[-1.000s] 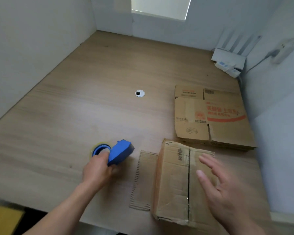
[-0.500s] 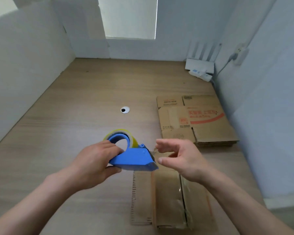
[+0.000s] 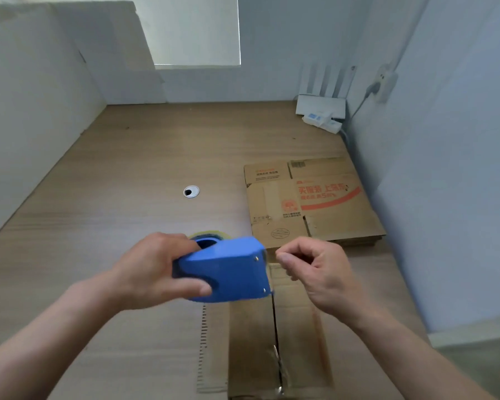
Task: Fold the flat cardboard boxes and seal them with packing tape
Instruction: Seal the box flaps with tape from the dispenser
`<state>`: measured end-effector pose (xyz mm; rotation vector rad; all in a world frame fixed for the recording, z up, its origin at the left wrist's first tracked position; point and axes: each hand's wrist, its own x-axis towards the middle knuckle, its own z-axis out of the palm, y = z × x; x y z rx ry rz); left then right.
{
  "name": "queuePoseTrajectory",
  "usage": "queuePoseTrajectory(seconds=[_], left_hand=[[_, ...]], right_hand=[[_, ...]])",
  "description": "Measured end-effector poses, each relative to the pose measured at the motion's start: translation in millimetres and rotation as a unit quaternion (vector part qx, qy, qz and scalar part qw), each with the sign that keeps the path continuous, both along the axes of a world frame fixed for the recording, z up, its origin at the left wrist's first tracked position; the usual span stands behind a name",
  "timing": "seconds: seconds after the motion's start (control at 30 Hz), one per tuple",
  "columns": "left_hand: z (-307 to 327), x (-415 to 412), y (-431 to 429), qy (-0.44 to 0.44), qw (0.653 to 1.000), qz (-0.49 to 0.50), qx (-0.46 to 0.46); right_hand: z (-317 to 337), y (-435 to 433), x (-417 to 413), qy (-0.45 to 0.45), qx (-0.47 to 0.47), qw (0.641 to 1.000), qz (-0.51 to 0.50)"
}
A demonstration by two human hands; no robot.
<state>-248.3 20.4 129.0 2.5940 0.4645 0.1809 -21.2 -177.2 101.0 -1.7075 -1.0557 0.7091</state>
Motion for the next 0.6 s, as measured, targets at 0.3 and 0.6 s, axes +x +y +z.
queuePoseTrajectory(seconds=[0.3,0.6], left_hand=[[-15.9,1.8,44.9,0.129,0.953,0.183,-0.203],[-48.3,12.8,61.7,0.182,0.935,0.205,-0.227]], right_hand=[[-40.5,-2.7,53.4,0.130,-0.135,0.971,-0.152],[-68.7,1.9,41.9,0.161,-0.165,0.952,-0.202]])
